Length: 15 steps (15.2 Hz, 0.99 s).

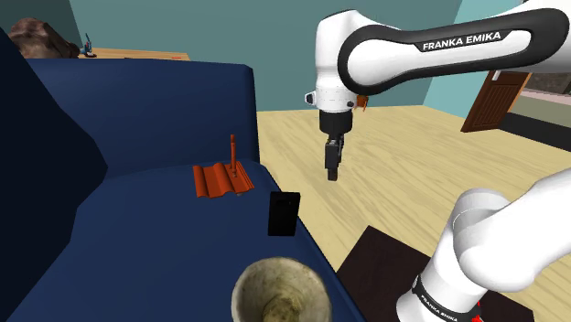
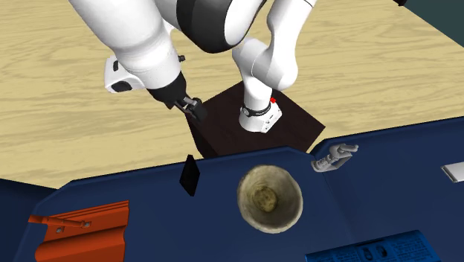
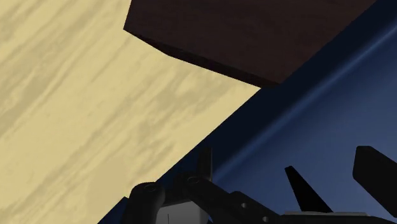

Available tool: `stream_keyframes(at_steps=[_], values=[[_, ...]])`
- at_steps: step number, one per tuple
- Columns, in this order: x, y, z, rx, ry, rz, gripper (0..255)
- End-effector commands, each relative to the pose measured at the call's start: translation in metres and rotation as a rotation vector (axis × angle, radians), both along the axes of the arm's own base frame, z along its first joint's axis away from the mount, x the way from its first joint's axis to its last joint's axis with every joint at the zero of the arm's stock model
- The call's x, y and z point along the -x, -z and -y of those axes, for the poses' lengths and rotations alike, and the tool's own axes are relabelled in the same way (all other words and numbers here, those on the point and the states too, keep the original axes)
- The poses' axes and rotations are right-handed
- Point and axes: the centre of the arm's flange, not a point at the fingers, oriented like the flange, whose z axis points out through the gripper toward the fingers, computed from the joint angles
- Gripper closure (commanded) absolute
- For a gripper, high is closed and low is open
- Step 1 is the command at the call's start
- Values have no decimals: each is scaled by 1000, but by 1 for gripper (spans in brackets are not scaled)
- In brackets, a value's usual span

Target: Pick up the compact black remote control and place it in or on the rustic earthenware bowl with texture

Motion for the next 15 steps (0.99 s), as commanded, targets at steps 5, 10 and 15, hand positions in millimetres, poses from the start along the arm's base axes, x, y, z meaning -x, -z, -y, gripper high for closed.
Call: stream_keyframes(at_steps=[5, 10, 15], values=[[-39, 32, -54, -40, -223, 24, 0], [-56, 57, -93, -66, -366, 39, 0], [-54, 83, -92, -66, -366, 39, 0]])
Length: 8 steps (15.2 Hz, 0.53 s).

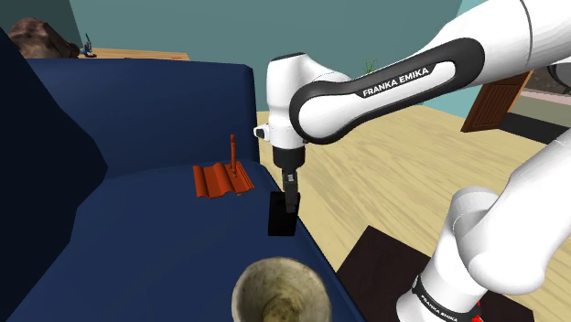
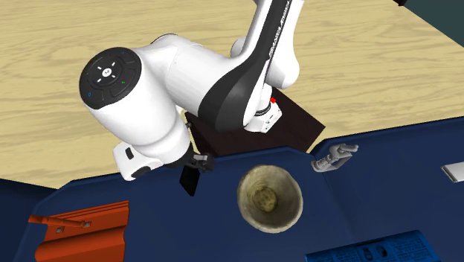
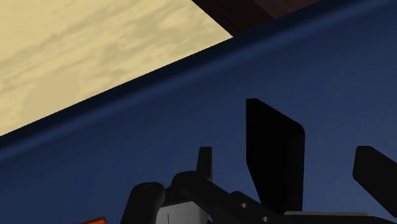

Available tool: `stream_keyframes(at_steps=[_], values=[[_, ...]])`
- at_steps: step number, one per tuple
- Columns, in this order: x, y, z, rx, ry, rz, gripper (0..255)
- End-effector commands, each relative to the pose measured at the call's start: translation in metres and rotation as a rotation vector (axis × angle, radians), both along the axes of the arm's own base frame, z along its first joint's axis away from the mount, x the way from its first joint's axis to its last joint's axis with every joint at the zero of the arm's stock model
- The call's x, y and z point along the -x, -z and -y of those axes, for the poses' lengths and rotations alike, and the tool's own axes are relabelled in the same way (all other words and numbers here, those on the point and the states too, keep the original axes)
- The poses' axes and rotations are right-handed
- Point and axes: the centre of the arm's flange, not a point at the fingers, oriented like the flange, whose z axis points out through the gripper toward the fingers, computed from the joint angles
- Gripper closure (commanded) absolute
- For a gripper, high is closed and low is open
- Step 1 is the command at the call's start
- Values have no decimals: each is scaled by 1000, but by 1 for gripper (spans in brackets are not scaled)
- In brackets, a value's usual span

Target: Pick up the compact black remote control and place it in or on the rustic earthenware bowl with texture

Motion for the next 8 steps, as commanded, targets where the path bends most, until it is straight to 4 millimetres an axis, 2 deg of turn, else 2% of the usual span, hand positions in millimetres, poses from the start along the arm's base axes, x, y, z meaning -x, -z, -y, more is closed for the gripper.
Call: stream_keyframes(at_steps=[1, 8], values=[[2, 11, 1, 0, -1, 1, 0], [2, 14, 1, 0, -1, 1, 0]])
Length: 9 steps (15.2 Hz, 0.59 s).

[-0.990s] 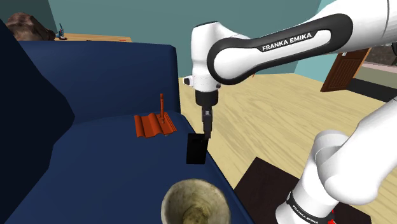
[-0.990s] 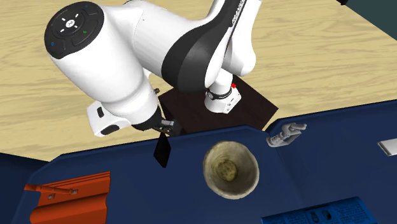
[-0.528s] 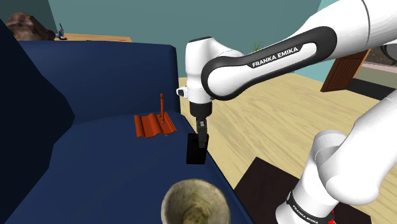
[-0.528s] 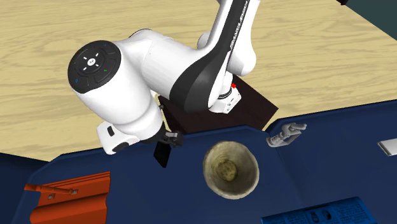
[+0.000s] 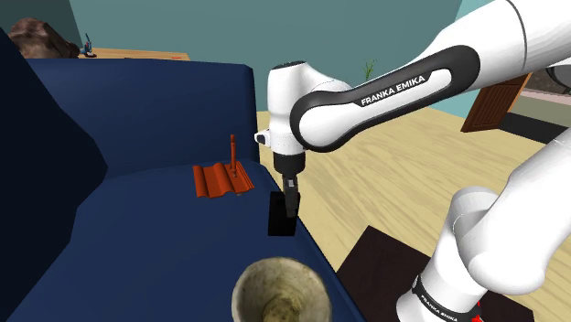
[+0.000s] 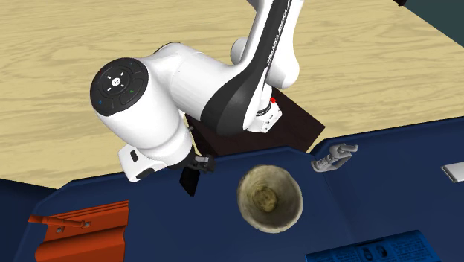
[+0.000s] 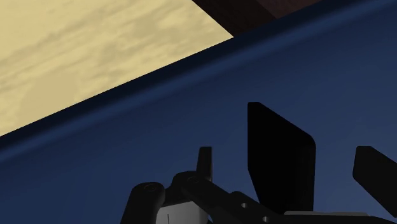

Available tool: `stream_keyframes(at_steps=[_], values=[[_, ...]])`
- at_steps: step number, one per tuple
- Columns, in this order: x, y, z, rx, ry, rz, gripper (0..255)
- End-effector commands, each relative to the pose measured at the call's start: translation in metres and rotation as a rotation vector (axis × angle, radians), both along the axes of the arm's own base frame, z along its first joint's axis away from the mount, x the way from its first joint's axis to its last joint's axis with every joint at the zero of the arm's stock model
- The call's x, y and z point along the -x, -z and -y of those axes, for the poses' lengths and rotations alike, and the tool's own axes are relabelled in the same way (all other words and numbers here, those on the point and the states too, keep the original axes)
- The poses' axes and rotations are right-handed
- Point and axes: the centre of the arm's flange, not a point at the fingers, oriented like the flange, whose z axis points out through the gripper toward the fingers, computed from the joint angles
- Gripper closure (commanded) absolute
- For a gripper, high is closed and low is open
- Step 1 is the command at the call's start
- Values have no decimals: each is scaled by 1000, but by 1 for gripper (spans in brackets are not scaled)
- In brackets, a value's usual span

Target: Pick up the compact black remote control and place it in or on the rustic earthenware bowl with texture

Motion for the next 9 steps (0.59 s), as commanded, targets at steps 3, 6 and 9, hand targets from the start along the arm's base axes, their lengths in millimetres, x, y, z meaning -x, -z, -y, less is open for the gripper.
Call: stream_keyframes(at_steps=[3, 6, 9], values=[[0, 0, 0, 0, 0, 0, 255], [0, 0, 0, 0, 0, 0, 255], [0, 0, 0, 0, 0, 0, 255]])
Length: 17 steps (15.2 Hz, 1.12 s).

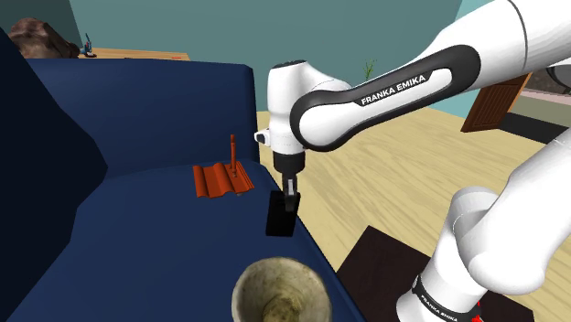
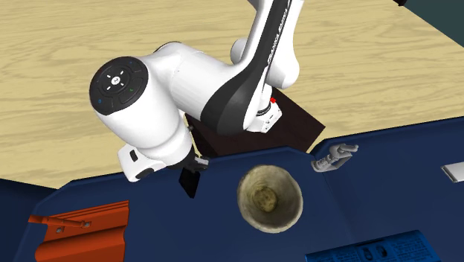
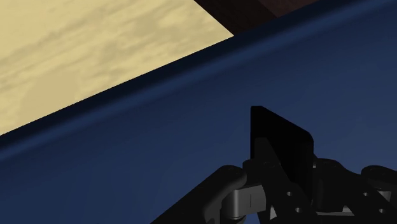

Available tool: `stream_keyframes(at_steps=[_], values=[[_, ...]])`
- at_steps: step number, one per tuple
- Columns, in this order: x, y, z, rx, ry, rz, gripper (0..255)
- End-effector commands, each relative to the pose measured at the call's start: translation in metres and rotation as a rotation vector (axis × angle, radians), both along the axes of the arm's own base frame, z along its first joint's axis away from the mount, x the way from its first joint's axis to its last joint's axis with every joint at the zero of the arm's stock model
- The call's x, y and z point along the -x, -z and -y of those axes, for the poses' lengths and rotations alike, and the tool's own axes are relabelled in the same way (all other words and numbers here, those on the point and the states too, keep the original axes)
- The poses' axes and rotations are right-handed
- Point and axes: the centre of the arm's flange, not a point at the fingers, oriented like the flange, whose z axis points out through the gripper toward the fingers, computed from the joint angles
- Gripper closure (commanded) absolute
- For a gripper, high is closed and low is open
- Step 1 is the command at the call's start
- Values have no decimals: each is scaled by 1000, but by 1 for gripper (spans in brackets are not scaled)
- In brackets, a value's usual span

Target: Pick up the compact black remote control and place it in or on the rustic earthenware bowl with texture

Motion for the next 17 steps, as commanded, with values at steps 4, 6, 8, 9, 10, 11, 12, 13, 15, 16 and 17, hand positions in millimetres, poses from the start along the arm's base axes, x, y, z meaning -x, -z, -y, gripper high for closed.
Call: stream_keyframes(at_steps=[4, 6, 8, 9, 10, 11, 12, 13, 15, 16, 17], values=[[0, -4, 0, 1, 0, -4, 255], [0, -14, 0, 1, 0, -4, 255], [0, -25, 0, 1, 0, -4, 255], [0, -30, 0, 1, 0, -4, 255], [0, -35, 0, 1, 0, -4, 255], [0, -41, 0, 1, 0, -4, 255], [0, -46, 0, 1, 0, -4, 255], [0, -51, 0, 1, 0, -4, 255], [0, -62, 0, 1, 0, -4, 255], [0, -67, 0, 1, 0, -4, 255], [0, -72, 0, 1, 0, -4, 255]])
